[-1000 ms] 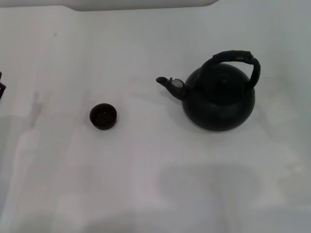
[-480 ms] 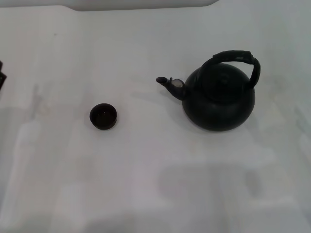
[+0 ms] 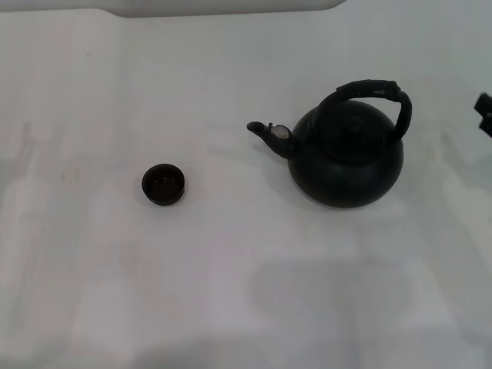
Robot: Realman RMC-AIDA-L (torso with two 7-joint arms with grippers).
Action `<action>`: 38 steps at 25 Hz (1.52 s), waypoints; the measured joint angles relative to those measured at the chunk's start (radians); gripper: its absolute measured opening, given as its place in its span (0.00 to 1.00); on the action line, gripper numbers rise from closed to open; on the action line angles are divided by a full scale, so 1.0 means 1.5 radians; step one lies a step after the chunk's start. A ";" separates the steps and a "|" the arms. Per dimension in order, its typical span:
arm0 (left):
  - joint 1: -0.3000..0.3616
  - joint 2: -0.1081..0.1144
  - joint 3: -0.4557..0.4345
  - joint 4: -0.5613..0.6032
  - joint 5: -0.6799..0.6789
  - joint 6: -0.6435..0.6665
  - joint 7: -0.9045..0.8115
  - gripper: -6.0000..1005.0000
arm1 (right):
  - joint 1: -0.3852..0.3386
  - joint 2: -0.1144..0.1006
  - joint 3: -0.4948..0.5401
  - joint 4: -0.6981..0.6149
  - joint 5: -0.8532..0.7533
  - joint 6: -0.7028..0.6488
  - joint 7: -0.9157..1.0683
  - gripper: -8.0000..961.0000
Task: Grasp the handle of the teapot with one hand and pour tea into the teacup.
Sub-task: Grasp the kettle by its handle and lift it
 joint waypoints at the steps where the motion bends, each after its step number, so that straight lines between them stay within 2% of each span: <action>1: 0.000 0.000 0.000 0.002 -0.001 0.001 0.000 0.89 | 0.011 0.000 -0.005 -0.002 0.009 -0.015 0.000 0.83; 6: 0.003 0.001 0.000 0.010 -0.020 0.008 0.000 0.89 | 0.062 -0.002 -0.038 -0.018 0.042 -0.110 -0.002 0.83; 13: 0.000 0.001 0.000 0.010 -0.053 0.009 0.000 0.89 | 0.060 -0.002 -0.067 -0.082 0.051 -0.196 0.006 0.83; 18: -0.002 0.002 0.000 0.011 -0.075 0.012 -0.003 0.89 | 0.029 -0.003 -0.102 -0.141 0.052 -0.249 0.008 0.83; 21: -0.003 0.002 0.000 0.014 -0.080 0.025 -0.003 0.89 | -0.014 -0.002 -0.129 -0.174 0.051 -0.265 0.006 0.83; 32: -0.014 0.002 0.000 0.027 -0.081 0.041 -0.002 0.89 | -0.120 -0.005 -0.166 -0.228 0.047 -0.253 0.003 0.83; 38: -0.021 0.002 0.000 0.027 -0.081 0.060 -0.001 0.89 | -0.135 -0.005 -0.201 -0.228 0.030 -0.245 0.001 0.83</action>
